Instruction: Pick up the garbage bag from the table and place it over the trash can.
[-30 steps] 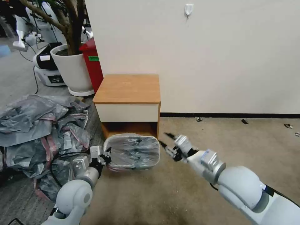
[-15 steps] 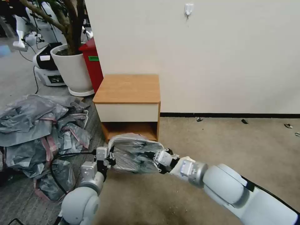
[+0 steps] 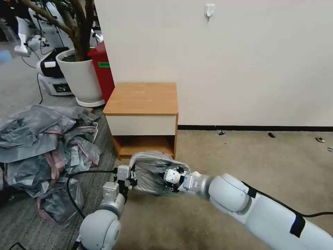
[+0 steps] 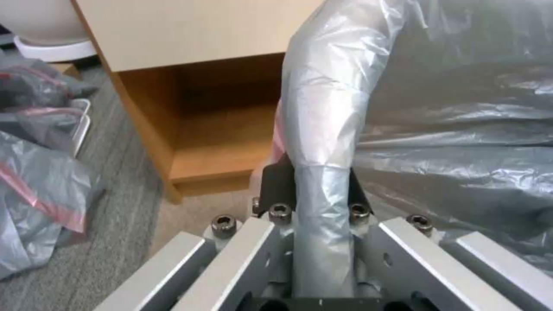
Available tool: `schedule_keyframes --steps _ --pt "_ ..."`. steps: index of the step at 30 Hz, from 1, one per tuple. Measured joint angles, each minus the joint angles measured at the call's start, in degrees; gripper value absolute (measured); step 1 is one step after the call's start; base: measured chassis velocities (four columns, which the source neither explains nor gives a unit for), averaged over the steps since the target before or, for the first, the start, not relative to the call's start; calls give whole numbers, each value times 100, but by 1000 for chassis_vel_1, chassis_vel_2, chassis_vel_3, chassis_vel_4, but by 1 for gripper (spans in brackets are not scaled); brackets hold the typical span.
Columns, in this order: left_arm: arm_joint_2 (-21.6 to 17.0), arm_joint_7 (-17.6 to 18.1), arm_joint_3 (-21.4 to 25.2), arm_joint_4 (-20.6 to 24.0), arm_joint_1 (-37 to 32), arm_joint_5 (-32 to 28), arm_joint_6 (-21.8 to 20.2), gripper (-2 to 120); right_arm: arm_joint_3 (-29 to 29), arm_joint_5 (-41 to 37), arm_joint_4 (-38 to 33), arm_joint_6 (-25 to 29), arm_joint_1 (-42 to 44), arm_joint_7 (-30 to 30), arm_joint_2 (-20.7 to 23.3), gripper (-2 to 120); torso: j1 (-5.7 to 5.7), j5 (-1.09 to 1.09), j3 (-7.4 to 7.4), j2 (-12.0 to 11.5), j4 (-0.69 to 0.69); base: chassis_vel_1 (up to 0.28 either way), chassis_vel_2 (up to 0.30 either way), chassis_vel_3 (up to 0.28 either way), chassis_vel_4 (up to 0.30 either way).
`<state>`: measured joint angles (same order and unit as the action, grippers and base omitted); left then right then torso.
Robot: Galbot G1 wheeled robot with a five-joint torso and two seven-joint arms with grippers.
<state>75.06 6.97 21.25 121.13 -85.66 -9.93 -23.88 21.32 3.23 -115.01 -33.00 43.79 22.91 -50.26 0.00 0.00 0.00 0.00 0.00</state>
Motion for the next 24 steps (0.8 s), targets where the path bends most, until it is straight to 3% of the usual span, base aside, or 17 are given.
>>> schedule_keyframes --steps 13,24 --pt "65 0 -213 -117 113 134 2 2 518 304 225 -652 -527 248 -228 0 0 0 0 0 0 0 0 0 0" --pt "68 0 -267 -153 116 173 22 2 841 189 829 -764 -937 287 -494 0 0 0 0 0 0 0 0 0 0"
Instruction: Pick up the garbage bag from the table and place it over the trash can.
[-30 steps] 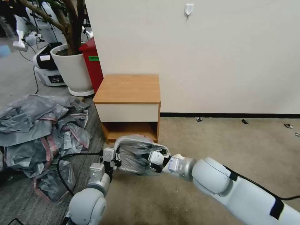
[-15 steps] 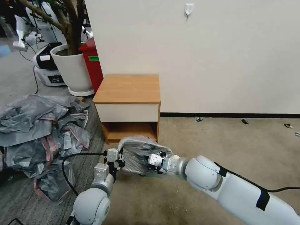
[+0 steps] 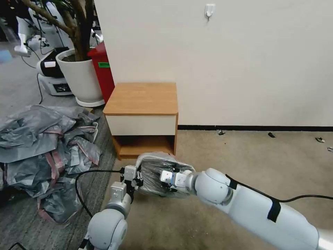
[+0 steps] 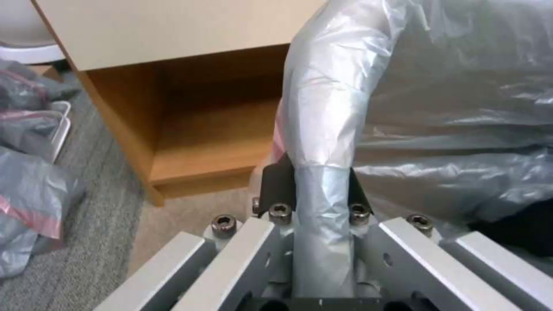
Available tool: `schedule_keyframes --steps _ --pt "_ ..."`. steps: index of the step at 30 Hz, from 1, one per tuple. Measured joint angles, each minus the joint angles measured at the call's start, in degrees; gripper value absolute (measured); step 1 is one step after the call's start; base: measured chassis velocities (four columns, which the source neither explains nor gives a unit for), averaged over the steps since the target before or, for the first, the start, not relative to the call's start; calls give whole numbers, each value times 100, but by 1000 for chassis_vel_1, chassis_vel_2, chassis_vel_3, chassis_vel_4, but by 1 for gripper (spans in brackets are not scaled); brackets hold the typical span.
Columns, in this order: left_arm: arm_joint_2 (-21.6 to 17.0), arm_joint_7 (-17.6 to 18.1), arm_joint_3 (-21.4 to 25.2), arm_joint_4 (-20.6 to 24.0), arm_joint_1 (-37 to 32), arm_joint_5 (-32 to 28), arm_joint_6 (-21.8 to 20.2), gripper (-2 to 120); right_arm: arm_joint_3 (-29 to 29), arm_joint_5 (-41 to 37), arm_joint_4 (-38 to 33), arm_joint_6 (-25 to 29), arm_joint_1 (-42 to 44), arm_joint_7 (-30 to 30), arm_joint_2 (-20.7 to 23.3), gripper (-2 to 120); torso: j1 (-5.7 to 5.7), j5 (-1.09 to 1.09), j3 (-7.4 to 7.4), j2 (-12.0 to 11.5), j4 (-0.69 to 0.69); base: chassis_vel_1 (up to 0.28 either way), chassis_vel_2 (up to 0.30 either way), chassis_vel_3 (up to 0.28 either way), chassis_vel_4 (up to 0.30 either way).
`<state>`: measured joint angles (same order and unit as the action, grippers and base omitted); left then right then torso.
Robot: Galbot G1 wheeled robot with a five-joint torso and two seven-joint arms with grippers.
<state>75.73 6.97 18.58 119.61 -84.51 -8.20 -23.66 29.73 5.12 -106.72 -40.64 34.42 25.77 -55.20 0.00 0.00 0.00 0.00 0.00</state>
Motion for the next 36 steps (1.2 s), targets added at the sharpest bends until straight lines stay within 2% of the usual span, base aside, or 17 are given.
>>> schedule_keyframes --steps 10,36 --pt "-2 0 -49 -24 12 2 3 2 131 -214 286 -4 -103 -28 -161 0 0 0 0 0 0 0 0 0 0" --pt "63 -9 -136 17 -54 30 3 2 124 157 1240 -4 -43 -45 -638 0 0 0 0 0 0 0 0 0 0"
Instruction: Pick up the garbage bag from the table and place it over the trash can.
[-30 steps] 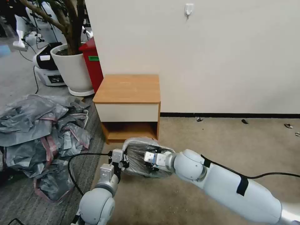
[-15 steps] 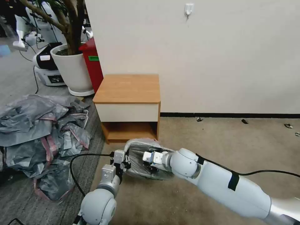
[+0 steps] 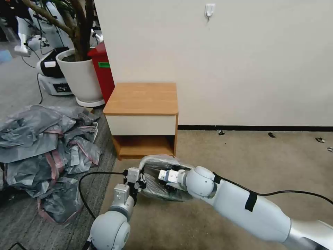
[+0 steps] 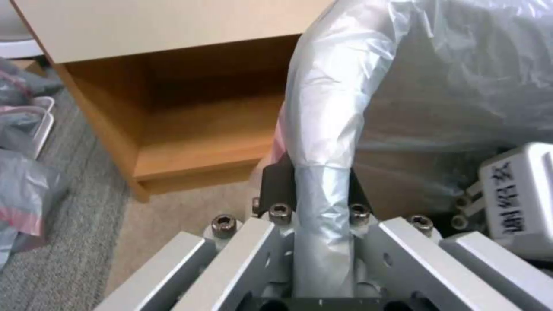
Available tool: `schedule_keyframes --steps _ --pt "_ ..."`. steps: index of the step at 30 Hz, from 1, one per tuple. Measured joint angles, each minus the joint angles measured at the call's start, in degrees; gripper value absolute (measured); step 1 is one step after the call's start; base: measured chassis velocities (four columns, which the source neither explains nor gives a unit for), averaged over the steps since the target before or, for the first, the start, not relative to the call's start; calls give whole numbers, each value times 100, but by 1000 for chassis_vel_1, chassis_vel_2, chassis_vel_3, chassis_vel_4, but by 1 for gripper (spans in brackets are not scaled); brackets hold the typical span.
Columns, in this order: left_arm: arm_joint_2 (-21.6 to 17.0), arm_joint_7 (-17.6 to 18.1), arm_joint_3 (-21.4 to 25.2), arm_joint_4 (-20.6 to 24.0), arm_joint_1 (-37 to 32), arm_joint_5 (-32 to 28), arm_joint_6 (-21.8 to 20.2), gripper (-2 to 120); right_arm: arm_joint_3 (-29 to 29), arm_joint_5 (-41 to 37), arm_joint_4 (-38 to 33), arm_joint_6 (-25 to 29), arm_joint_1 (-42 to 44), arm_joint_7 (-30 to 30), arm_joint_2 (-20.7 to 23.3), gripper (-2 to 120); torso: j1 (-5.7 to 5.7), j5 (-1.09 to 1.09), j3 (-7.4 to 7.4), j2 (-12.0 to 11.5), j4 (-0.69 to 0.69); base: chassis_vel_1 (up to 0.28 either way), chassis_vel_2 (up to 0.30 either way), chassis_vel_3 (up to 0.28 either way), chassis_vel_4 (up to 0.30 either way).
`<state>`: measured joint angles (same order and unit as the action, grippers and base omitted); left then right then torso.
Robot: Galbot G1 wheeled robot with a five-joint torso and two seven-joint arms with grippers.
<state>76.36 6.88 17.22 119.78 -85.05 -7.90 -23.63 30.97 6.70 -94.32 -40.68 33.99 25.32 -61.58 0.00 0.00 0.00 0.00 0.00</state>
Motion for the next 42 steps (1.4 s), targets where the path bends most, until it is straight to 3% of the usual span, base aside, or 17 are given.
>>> schedule_keyframes --steps 42 --pt "45 26 -90 76 -5 -263 -36 2 -125 706 996 15 185 -1 -422 0 0 0 0 0 0 0 0 0 0"
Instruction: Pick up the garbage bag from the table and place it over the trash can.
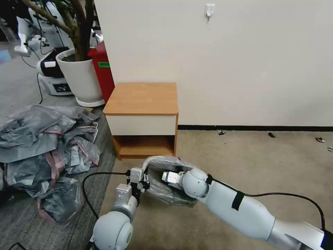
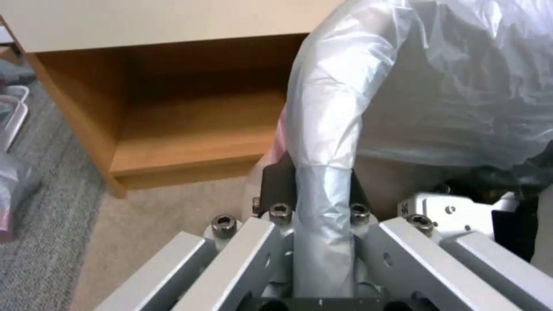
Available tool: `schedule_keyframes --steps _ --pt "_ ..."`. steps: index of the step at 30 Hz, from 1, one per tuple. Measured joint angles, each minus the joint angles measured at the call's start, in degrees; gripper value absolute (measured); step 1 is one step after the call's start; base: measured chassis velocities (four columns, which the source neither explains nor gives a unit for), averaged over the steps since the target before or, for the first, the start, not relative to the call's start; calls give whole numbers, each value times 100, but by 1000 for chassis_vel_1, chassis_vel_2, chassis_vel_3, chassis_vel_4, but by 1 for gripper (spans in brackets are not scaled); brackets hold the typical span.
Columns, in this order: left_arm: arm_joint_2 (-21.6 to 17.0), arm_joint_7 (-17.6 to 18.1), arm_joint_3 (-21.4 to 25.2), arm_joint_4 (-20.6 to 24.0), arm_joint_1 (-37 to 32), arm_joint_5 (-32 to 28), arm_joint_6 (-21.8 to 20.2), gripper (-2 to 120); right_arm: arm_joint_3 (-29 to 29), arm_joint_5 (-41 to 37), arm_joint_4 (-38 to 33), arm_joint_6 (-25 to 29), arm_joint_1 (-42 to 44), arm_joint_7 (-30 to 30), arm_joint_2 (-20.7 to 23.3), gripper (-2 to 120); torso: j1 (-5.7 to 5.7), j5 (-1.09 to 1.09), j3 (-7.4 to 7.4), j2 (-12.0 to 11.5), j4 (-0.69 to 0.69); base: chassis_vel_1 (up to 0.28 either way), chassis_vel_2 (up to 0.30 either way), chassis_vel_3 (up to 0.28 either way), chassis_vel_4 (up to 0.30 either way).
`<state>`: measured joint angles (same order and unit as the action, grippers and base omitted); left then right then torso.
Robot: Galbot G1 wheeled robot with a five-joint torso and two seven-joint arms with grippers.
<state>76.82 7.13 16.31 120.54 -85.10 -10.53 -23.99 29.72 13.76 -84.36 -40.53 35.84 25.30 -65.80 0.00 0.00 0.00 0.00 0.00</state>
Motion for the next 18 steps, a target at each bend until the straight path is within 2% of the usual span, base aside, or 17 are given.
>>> schedule_keyframes --steps 18 --pt "-1 23 -8 22 -2 -149 -20 2 -59 94 35 0 47 3 -55 0 0 0 0 0 0 0 0 0 0"
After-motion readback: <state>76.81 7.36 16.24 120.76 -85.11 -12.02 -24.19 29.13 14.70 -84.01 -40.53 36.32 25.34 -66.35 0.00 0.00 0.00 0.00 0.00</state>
